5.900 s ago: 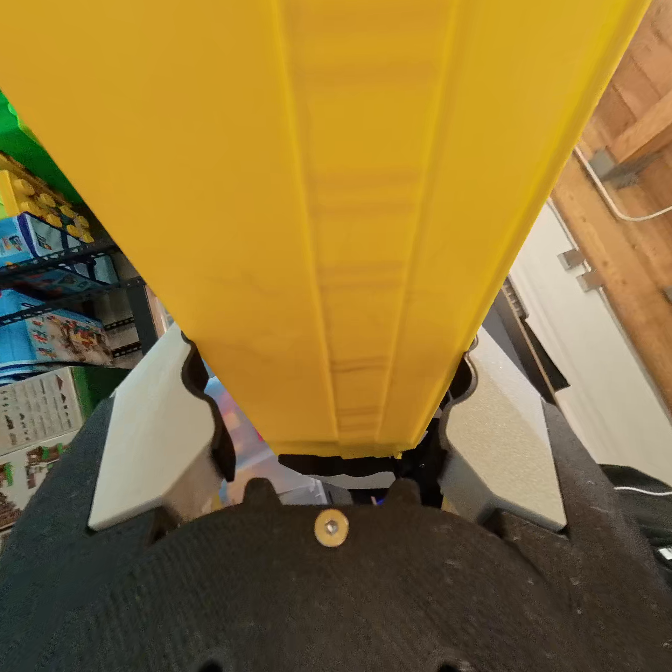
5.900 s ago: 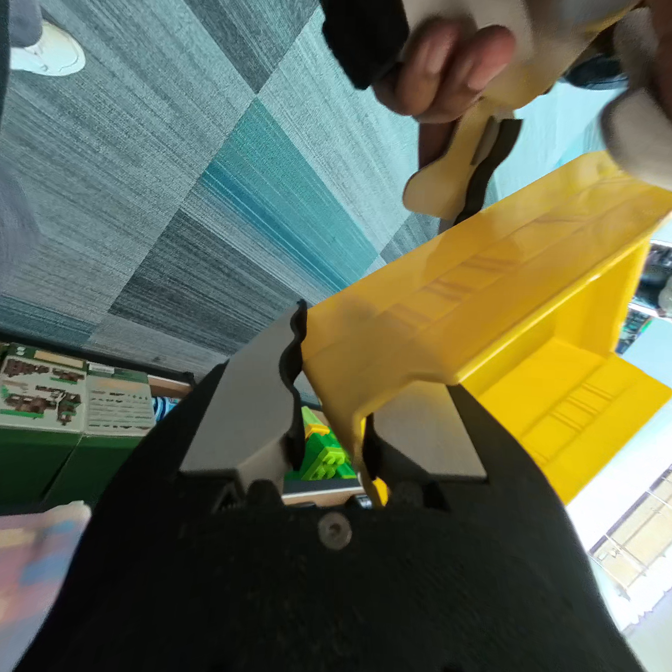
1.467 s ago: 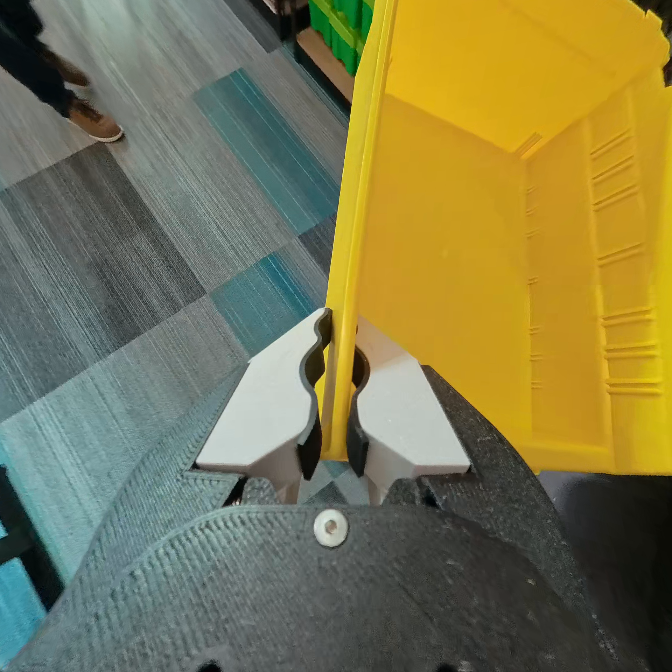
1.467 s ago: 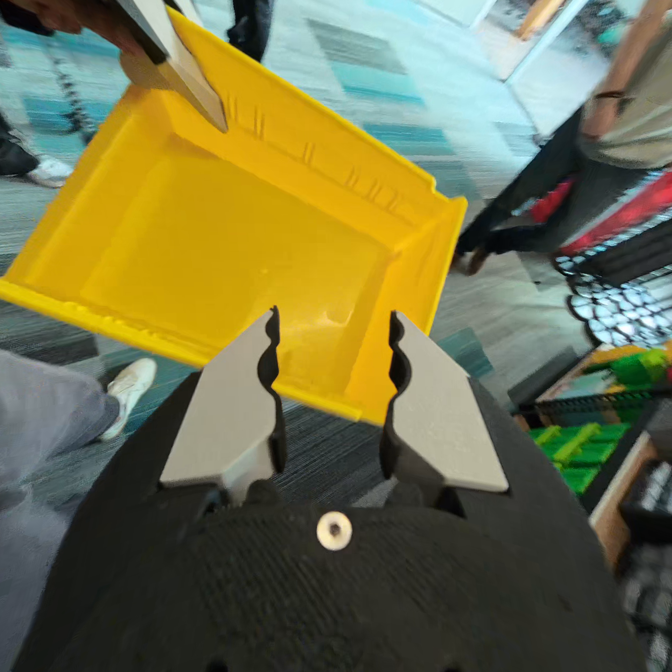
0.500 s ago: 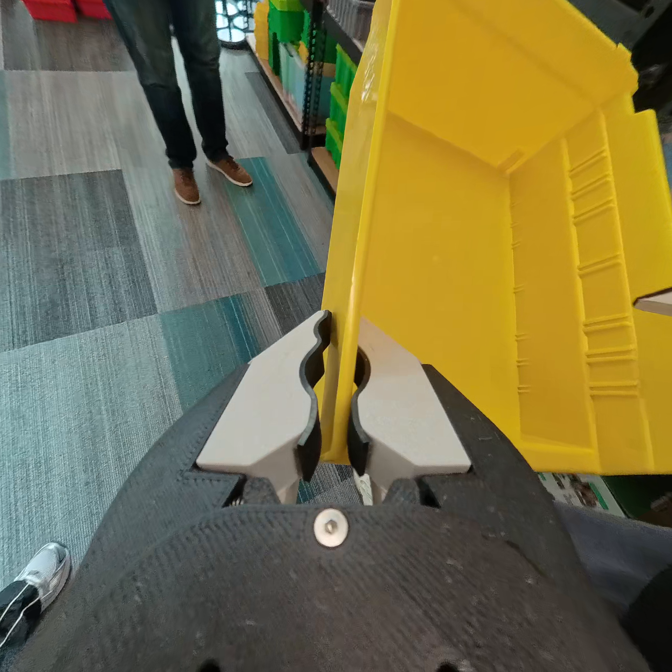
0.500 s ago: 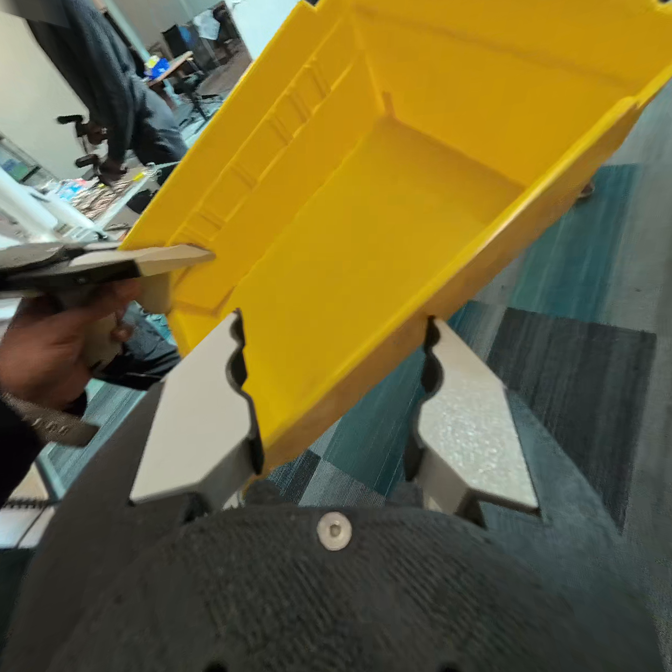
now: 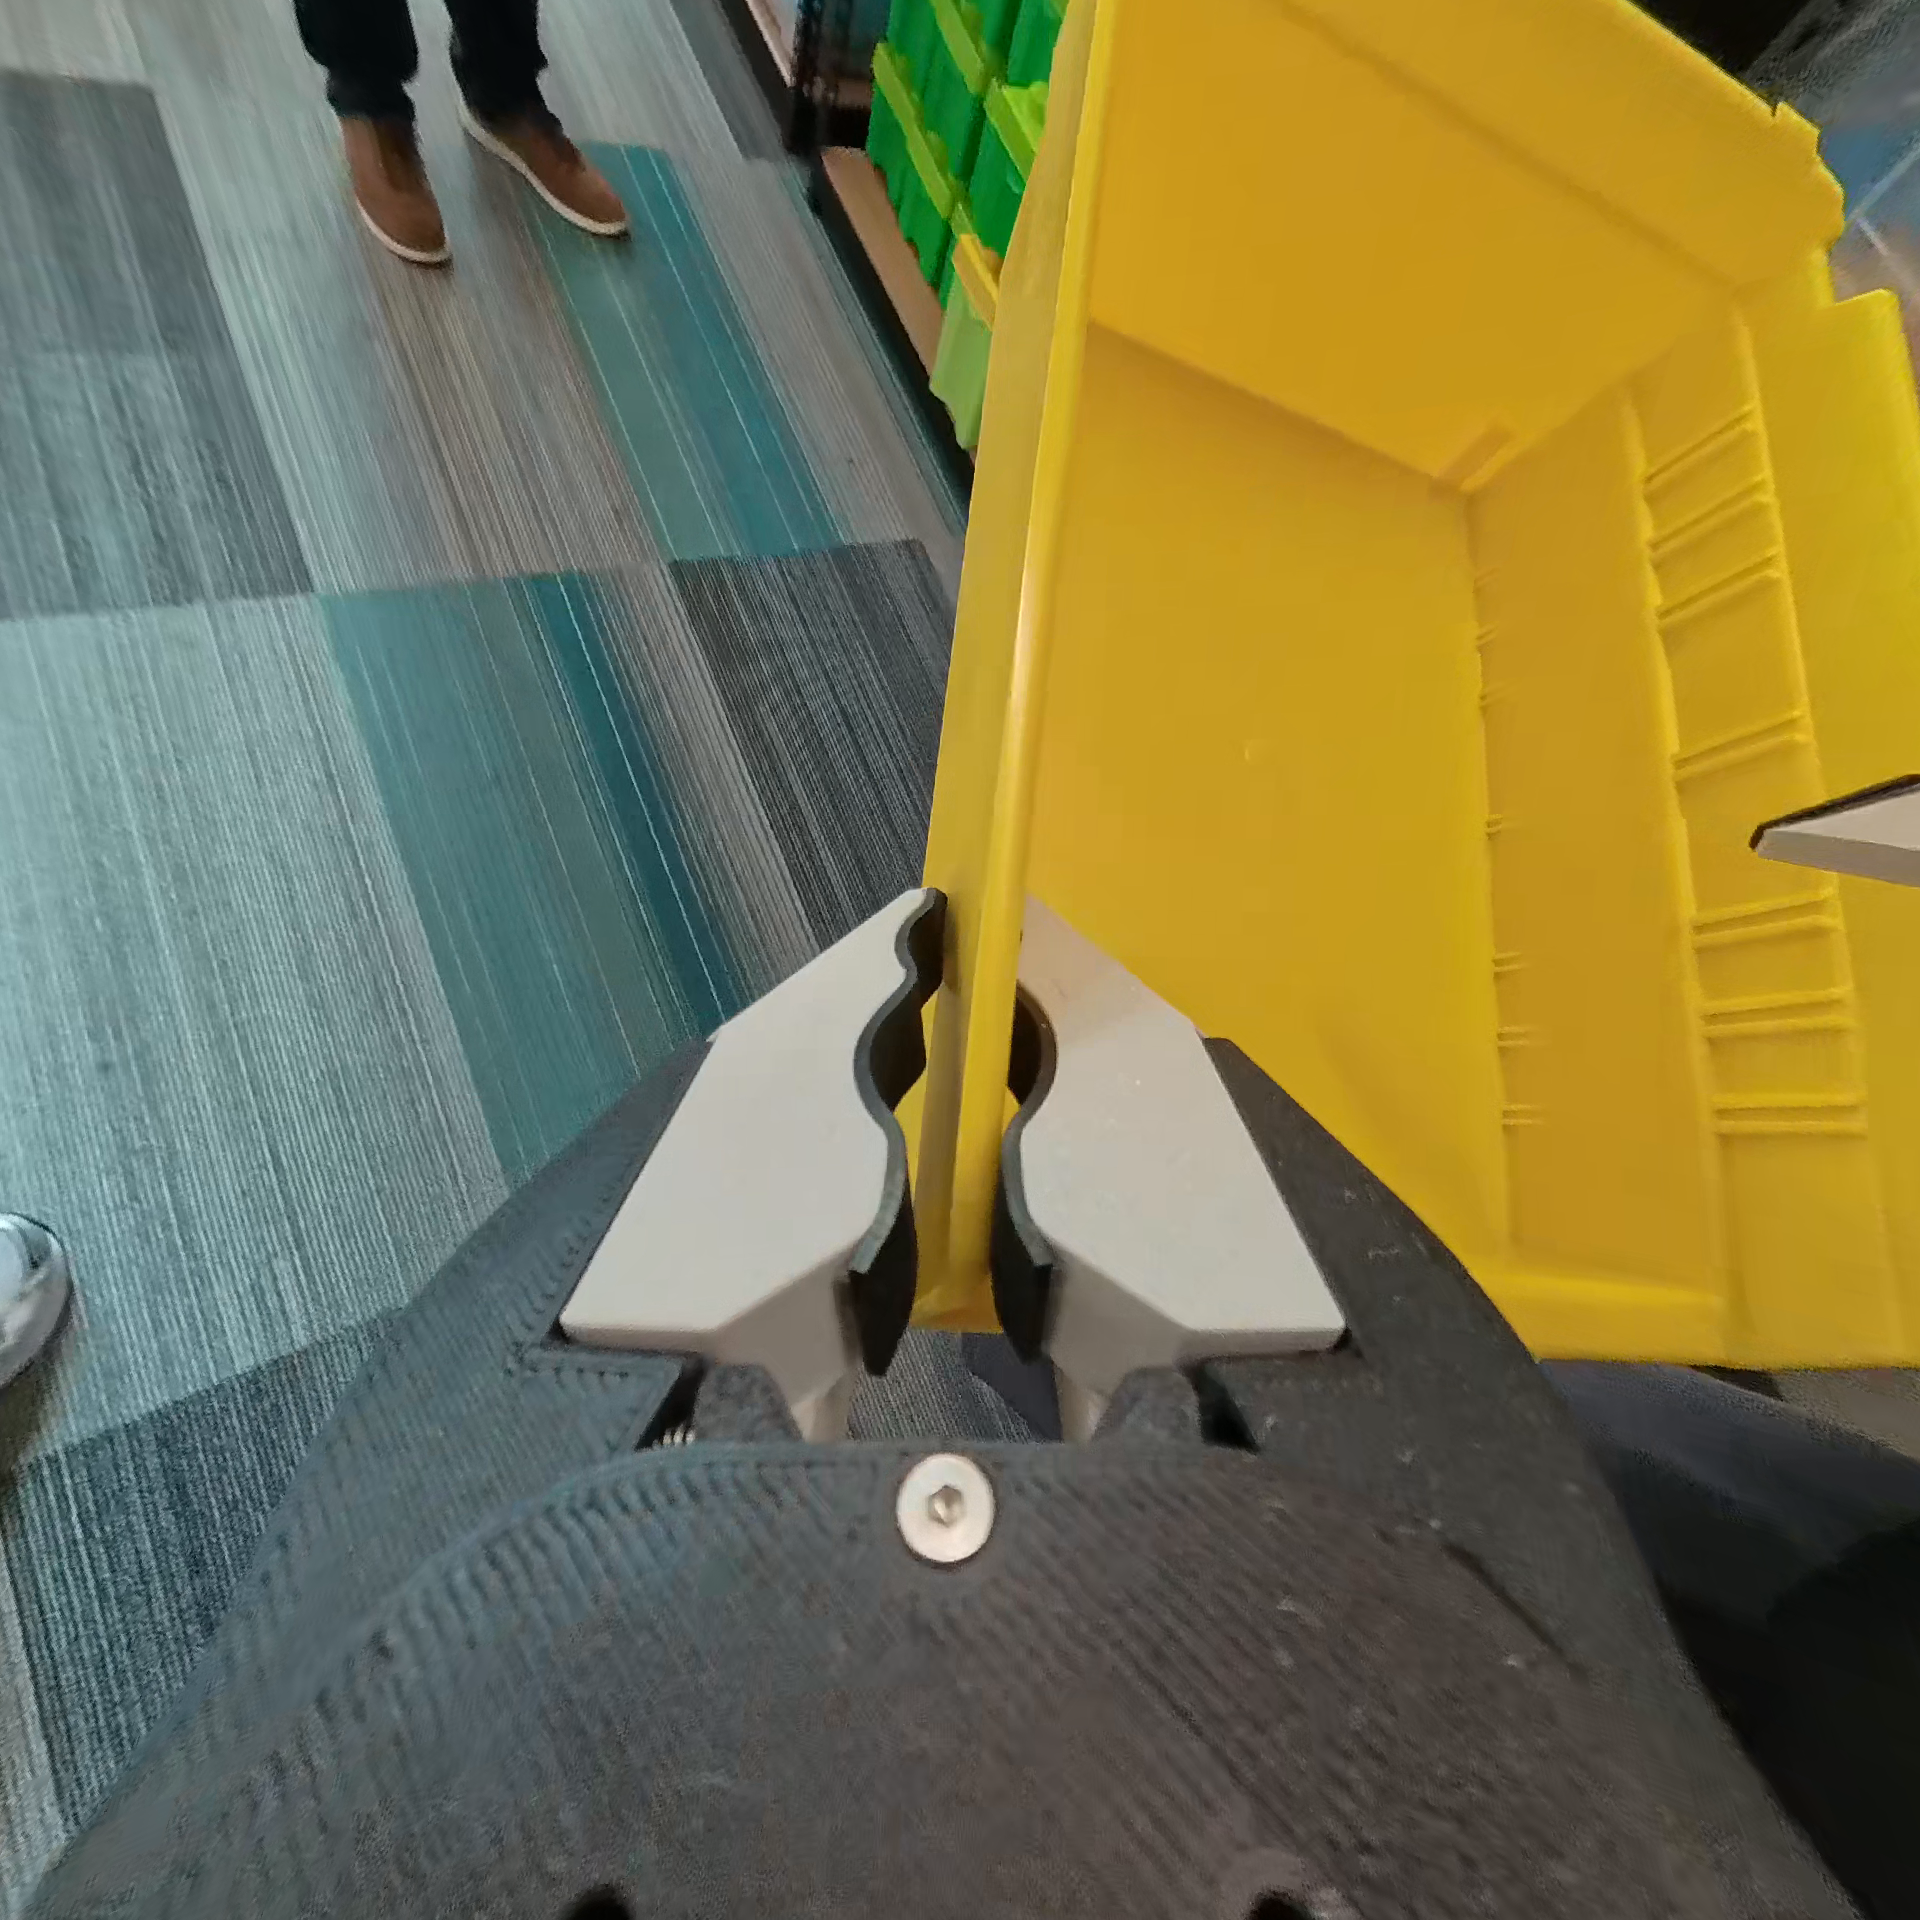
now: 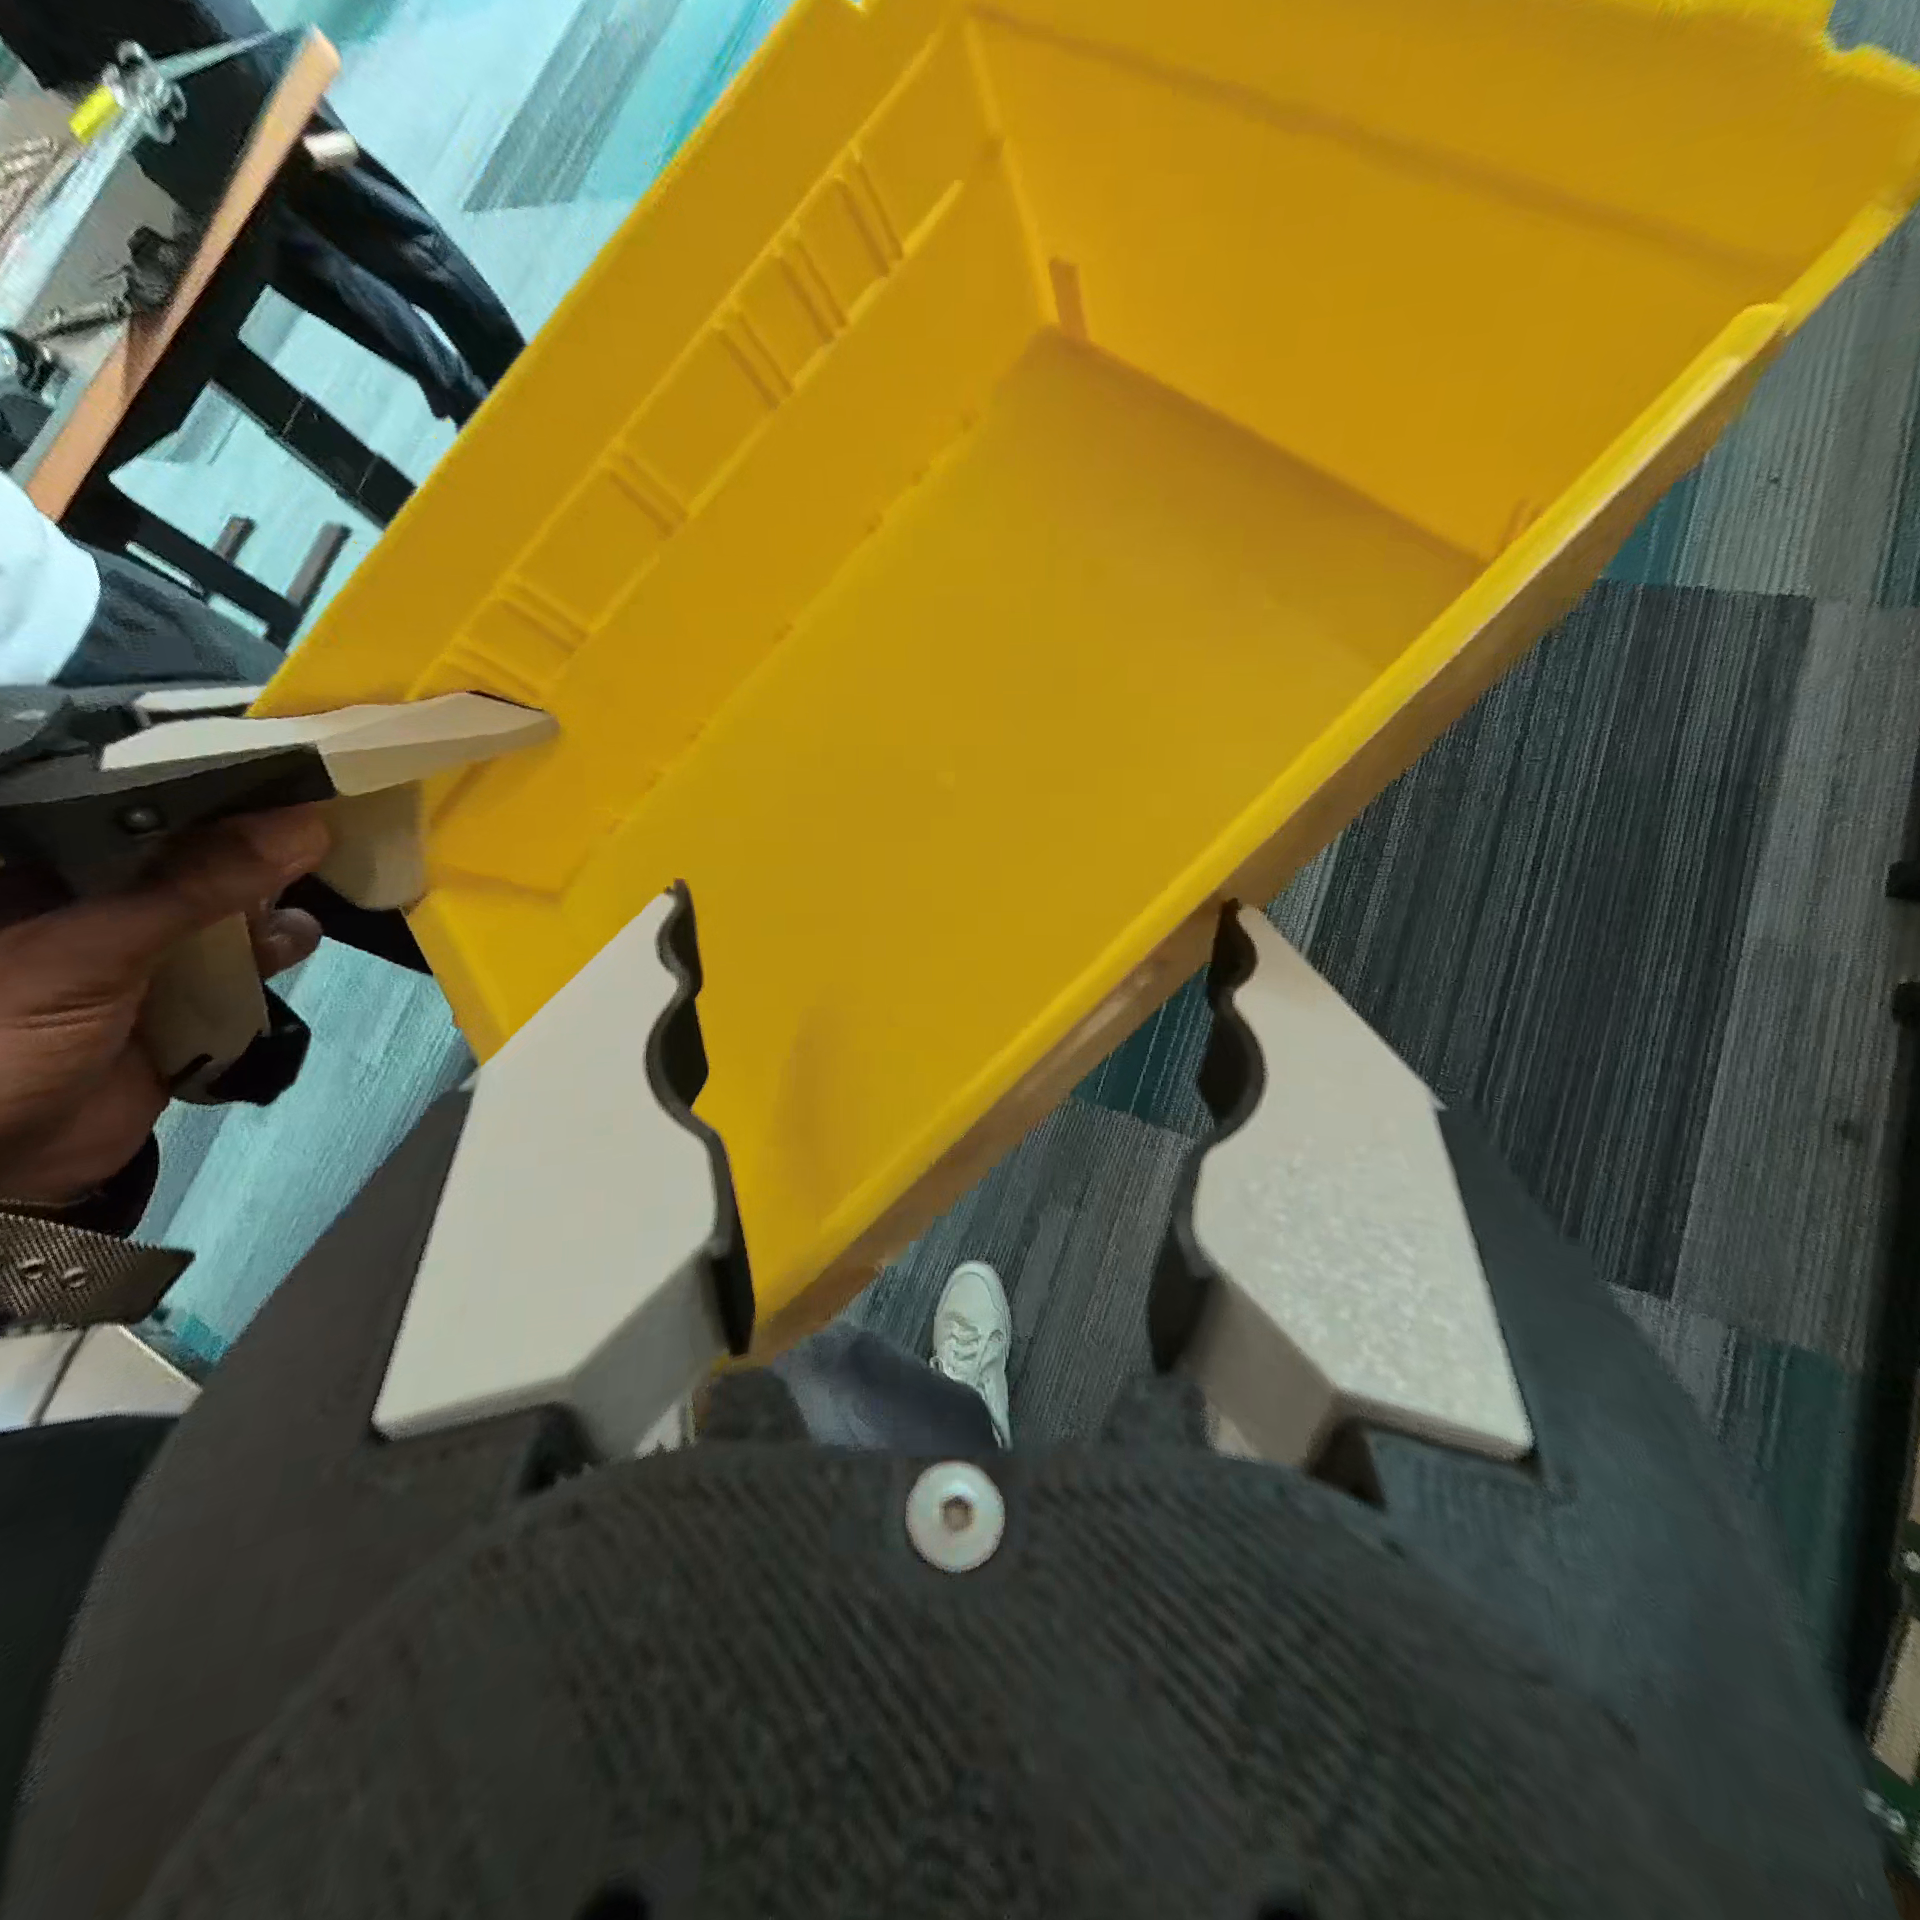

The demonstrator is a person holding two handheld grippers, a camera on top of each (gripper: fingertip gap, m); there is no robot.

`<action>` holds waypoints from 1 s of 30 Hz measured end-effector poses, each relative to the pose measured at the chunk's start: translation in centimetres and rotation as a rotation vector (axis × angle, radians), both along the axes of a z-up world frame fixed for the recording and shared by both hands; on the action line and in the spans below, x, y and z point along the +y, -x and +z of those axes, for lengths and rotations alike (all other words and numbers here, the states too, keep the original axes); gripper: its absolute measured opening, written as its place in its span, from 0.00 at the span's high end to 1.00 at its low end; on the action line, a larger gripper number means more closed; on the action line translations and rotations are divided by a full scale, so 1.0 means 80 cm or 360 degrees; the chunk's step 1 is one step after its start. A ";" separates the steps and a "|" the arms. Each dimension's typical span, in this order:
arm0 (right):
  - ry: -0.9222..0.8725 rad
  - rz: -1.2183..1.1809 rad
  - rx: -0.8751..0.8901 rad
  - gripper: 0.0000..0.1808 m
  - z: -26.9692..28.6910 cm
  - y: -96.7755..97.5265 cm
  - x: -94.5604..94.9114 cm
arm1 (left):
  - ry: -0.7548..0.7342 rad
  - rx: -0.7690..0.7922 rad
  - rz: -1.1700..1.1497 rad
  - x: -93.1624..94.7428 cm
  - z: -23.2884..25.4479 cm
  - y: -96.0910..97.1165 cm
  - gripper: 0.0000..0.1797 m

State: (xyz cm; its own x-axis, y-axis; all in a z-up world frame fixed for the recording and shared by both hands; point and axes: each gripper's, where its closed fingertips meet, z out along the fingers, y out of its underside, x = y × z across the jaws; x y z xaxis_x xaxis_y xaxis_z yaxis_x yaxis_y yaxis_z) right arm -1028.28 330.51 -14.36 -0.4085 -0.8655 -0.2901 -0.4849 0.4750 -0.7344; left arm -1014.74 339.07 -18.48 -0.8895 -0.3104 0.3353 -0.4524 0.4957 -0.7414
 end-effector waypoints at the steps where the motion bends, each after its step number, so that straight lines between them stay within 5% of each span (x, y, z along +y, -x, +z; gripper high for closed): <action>1: 0.0014 0.0015 0.0007 0.45 0.002 0.007 0.010 | 0.0007 0.0012 -0.0002 0.008 0.000 0.008 1.00; 20: 0.0127 -0.0090 -0.0113 0.48 0.026 0.275 -0.059 | -0.0020 0.0043 -0.0090 -0.072 -0.001 0.276 1.00; 30: 0.0426 -0.0036 -0.0061 0.44 0.051 0.322 -0.090 | -0.0050 0.0173 -0.0154 -0.096 -0.008 0.354 1.00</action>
